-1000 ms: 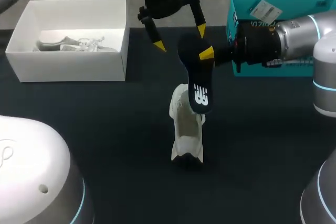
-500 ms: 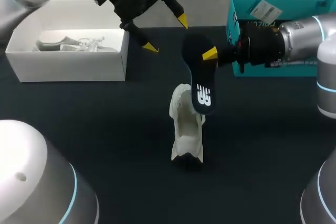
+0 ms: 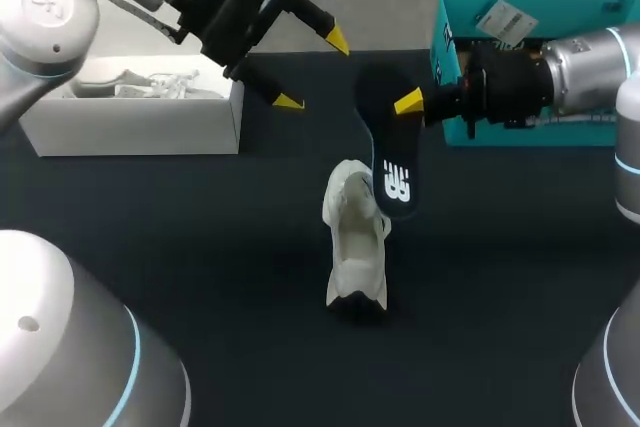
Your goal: Take the shoe out of the shoebox, open the shoe tongue, remove and reinsert the insole, then place the shoe into the shoebox
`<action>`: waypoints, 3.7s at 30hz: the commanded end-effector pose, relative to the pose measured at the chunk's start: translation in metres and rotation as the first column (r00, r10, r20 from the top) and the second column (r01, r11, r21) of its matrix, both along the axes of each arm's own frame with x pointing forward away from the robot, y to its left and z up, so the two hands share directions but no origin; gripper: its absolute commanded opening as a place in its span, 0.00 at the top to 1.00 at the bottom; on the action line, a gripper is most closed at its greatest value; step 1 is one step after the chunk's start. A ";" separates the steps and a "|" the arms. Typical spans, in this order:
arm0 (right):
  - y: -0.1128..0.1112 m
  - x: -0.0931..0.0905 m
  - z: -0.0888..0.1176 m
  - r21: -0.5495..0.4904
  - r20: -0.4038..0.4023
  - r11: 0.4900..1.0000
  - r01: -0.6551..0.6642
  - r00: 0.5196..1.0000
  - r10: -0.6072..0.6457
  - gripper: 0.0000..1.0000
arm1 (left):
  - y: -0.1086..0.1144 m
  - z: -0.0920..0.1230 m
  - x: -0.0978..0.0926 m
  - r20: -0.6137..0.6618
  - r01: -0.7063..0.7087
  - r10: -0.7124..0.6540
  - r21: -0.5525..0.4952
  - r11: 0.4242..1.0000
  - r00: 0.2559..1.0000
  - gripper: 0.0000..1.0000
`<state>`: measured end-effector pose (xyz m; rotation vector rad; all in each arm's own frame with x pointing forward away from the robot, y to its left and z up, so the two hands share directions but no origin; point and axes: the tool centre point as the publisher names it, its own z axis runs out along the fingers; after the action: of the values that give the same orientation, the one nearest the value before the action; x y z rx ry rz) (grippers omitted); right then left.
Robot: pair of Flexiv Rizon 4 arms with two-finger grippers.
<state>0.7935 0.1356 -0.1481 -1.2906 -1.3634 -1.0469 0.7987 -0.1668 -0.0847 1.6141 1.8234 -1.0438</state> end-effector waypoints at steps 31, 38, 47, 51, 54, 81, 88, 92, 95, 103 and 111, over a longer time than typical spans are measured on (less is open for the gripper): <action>-0.003 -0.003 0.016 0.082 -0.032 0.994 0.072 0.997 -0.069 1.00 | -0.013 -0.023 0.022 0.109 -0.055 0.105 -0.386 0.921 0.988 0.00; 0.000 -0.004 0.022 0.093 -0.036 0.993 0.069 0.997 -0.066 1.00 | -0.028 -0.024 0.027 0.143 -0.046 0.124 -0.456 0.889 0.982 0.00; 0.011 0.001 0.026 0.116 -0.028 0.992 0.057 0.998 -0.055 1.00 | -0.042 -0.026 0.026 0.168 -0.038 0.141 -0.500 0.865 0.976 0.00; 0.016 0.005 0.023 0.119 -0.038 0.992 0.038 0.999 -0.034 1.00 | -0.046 -0.024 0.020 0.166 -0.035 0.148 -0.541 0.840 0.975 0.00; 0.018 0.005 0.023 0.115 -0.044 0.993 0.029 0.999 -0.024 1.00 | -0.047 -0.026 0.018 0.166 -0.031 0.148 -0.556 0.831 0.975 0.15; 0.021 0.006 0.023 0.121 -0.042 0.992 0.033 0.999 -0.028 1.00 | -0.066 -0.038 0.006 0.142 -0.046 0.156 -0.578 0.815 0.978 0.76; 0.021 0.004 0.022 0.127 -0.041 0.991 0.032 0.999 -0.027 1.00 | -0.068 -0.041 0.007 0.138 -0.052 0.159 -0.573 0.818 0.978 1.00; 0.021 0.004 0.022 0.130 -0.040 0.991 0.032 0.999 -0.027 1.00 | -0.067 -0.041 0.007 0.139 -0.051 0.156 -0.569 0.821 0.978 1.00; 0.021 0.003 0.022 0.131 -0.033 0.991 0.034 0.999 -0.030 1.00 | -0.066 -0.043 0.009 0.138 -0.052 0.155 -0.562 0.825 0.978 1.00; 0.006 -0.004 0.021 0.089 0.015 0.994 0.069 0.997 -0.070 0.00 | -0.055 -0.043 0.008 0.112 -0.054 0.135 -0.541 0.839 0.984 1.00; -0.026 -0.022 0.018 -0.007 0.065 0.998 0.067 0.996 -0.066 0.00 | -0.045 -0.044 0.010 0.081 -0.068 0.127 -0.513 0.856 0.989 1.00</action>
<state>0.7860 0.1289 -0.1379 -1.2937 -1.3636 -1.1478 0.8083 -0.2167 -0.1309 1.2063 1.3751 -1.2322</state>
